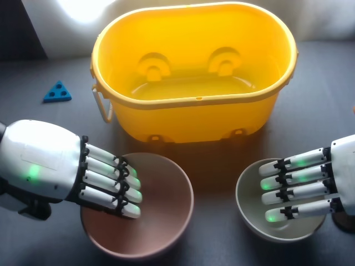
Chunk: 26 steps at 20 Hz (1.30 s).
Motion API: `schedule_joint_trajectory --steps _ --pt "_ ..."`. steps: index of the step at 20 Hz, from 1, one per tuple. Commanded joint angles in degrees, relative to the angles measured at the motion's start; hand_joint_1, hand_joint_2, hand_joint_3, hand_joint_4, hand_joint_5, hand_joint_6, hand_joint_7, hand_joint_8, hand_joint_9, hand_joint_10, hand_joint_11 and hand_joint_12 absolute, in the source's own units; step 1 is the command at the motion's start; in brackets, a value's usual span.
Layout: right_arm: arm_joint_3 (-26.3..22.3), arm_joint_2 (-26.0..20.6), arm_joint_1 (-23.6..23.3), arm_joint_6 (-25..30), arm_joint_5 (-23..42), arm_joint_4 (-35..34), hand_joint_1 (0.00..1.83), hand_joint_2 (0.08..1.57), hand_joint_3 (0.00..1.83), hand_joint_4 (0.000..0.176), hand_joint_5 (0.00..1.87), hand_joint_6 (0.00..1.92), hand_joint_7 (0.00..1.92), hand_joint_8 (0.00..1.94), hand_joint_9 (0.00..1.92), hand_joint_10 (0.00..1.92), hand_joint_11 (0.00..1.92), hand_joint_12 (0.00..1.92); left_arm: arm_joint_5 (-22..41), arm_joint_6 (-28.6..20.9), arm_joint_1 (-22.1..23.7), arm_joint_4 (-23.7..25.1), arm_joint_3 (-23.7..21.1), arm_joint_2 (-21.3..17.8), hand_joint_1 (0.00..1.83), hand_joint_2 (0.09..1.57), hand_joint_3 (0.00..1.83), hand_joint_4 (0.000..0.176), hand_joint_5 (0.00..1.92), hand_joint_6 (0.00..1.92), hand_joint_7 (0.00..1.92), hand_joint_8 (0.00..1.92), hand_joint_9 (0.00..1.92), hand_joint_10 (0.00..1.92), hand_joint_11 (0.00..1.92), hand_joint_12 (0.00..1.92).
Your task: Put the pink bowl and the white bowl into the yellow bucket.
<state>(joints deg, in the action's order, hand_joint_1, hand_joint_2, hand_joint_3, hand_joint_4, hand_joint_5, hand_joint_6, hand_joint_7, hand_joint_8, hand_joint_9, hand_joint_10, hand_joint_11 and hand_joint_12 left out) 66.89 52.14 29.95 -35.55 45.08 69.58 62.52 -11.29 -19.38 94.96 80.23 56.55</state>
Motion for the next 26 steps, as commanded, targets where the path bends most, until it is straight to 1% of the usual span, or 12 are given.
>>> schedule_joint_trajectory --steps 1,4,6,9,13,17,18,21,23,24,25,26 --pt "0.1 -0.5 -0.2 -0.3 3.8 -2.9 1.45 1.07 0.01 0.0 0.0 0.0 0.0 0.0 0.0 0.0 0.0 0.0 3.6 -0.5 0.7 -3.7 -0.3 -1.1 1.29 1.07 0.0 0.0 0.0 0.0 0.0 0.0 0.0 0.0 0.0 0.19" --pt "0.1 -0.4 -0.7 -0.3 3.8 -2.9 1.45 1.07 0.01 0.0 0.0 0.0 0.0 0.0 0.0 0.0 0.0 0.0 5.0 -1.4 2.5 -3.5 -3.5 -3.1 1.28 1.08 0.0 0.0 0.0 0.0 0.0 0.0 0.0 0.0 0.0 0.21" --pt "0.1 -0.2 -1.0 -0.3 3.8 -2.9 1.46 1.08 0.01 0.0 0.0 0.0 0.0 0.0 0.0 0.0 0.0 0.0 5.6 -1.5 3.0 -2.7 -4.5 -3.6 1.3 1.08 0.0 0.0 0.0 0.0 0.0 0.0 0.0 0.0 0.0 0.18" --pt "0.1 0.0 -1.2 -0.3 3.8 -2.9 1.44 1.08 0.01 0.0 0.0 0.0 0.0 0.0 0.0 0.0 0.0 0.0 5.5 -1.5 2.2 -1.9 -4.7 -3.4 1.29 1.07 0.0 0.0 0.0 0.0 0.0 0.0 0.0 0.0 0.0 0.22" --pt "0.1 0.5 -1.2 -0.3 3.6 -3.4 1.46 1.08 0.01 0.0 0.0 0.0 0.0 0.0 0.0 0.0 0.0 0.0 5.0 -0.9 0.9 -1.8 -4.8 -3.1 1.34 1.08 0.0 0.0 0.0 0.0 0.0 0.0 0.0 0.0 0.0 0.2" --pt "0.1 0.8 -1.2 0.3 3.6 -5.1 1.45 1.07 0.0 0.0 0.0 0.0 0.0 0.0 0.0 0.0 0.0 0.0 3.3 0.3 -0.6 -1.6 -4.8 -2.4 1.33 1.08 0.0 0.0 0.0 0.0 0.0 0.0 0.0 0.0 0.0 0.21" --pt "0.1 0.8 -1.2 0.7 3.6 -5.3 1.46 1.07 0.0 0.0 0.0 0.0 0.0 0.0 0.0 0.0 0.0 0.0 3.0 0.5 -0.8 -1.6 -4.8 -2.1 1.33 1.08 0.0 0.0 0.0 0.0 0.0 0.0 0.0 0.0 0.0 0.26" --pt "0.1 0.9 -0.9 1.1 3.5 -5.6 1.46 1.08 0.0 0.0 0.0 0.0 0.0 0.0 0.0 0.0 0.0 0.0 2.1 1.0 -1.2 -1.6 -4.8 -1.6 1.36 1.09 0.0 0.0 0.0 0.0 0.0 0.0 0.0 0.0 0.0 0.22" --pt "0.1 1.0 -0.7 1.5 3.5 -5.9 1.46 1.08 0.0 0.0 0.0 0.0 0.0 0.0 0.0 0.0 0.0 0.0 1.6 1.2 -1.3 -1.7 -4.8 -1.3 1.3 1.08 0.0 0.0 0.0 0.0 0.0 0.0 0.0 0.0 0.0 0.34" --pt "0.1 1.0 -0.6 1.5 3.5 -6.0 1.46 1.08 0.0 0.0 0.0 0.0 0.0 0.0 0.0 0.0 0.0 0.0 1.5 1.3 -1.3 -1.7 -4.8 -1.2 1.3 1.08 0.0 0.0 0.0 0.0 0.0 0.0 0.0 0.0 0.0 0.34" --pt "0.1 1.0 -0.5 1.6 3.5 -6.1 1.45 1.08 0.0 0.0 0.0 0.0 0.0 0.0 0.0 0.0 0.0 0.0 1.2 1.4 -1.3 -1.7 -4.8 -1.1 1.29 1.11 0.01 0.0 0.0 0.0 0.0 0.0 0.0 0.0 0.0 0.23" --pt "0.1 1.0 -0.4 1.9 3.5 -6.2 1.47 1.08 0.0 0.0 0.0 0.0 0.0 0.0 0.0 0.0 0.0 0.0 1.0 1.4 -1.4 -1.7 -4.8 -1.0 1.32 1.09 0.0 0.0 0.0 0.0 0.0 0.0 0.0 0.0 0.0 0.23"
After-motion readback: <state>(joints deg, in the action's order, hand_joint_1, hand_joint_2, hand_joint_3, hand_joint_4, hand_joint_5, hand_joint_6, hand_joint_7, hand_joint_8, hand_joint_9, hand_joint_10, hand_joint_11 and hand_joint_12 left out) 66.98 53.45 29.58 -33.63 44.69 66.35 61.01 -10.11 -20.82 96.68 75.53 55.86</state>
